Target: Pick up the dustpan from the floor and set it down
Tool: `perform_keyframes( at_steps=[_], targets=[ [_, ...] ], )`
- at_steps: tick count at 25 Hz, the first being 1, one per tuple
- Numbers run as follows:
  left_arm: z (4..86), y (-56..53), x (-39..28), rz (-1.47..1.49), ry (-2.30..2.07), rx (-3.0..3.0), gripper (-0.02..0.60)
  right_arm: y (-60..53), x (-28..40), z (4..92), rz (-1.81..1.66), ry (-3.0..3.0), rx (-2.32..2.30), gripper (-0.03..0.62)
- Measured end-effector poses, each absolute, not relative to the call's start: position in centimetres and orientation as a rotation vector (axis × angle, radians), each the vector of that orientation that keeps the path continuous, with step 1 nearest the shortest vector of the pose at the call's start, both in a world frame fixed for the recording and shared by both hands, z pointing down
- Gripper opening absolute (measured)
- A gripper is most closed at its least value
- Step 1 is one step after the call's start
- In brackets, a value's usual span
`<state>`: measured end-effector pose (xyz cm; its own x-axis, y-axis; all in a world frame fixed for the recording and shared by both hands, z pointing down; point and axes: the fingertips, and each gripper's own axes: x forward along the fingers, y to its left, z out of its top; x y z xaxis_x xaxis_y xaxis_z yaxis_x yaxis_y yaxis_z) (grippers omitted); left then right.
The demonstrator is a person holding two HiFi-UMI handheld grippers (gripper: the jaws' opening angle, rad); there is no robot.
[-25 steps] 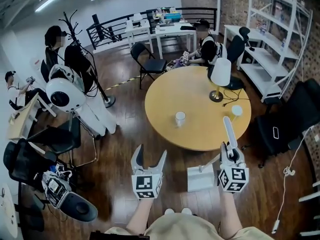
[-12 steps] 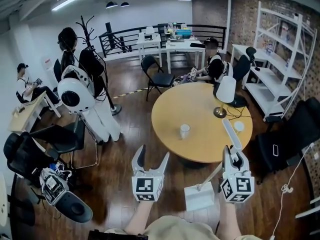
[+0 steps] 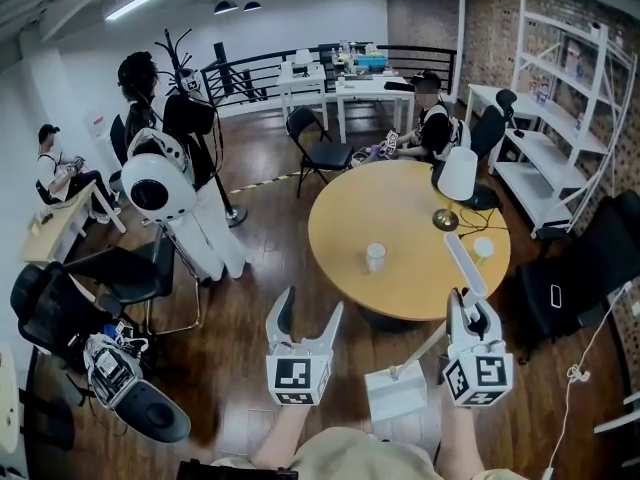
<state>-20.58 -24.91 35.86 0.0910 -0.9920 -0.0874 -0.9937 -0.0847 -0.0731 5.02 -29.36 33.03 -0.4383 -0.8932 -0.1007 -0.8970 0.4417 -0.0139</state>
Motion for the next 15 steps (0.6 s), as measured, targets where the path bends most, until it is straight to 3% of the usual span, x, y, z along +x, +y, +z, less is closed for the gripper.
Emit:
perform_keyframes(
  at_steps=[15],
  targets=[
    [36.4, -24.5, -20.0, 0.007, 2.025, -2.274, 0.337, -30.1, 4.3, 34.4, 0.049, 2.625, -1.627, 0.095]
  ],
)
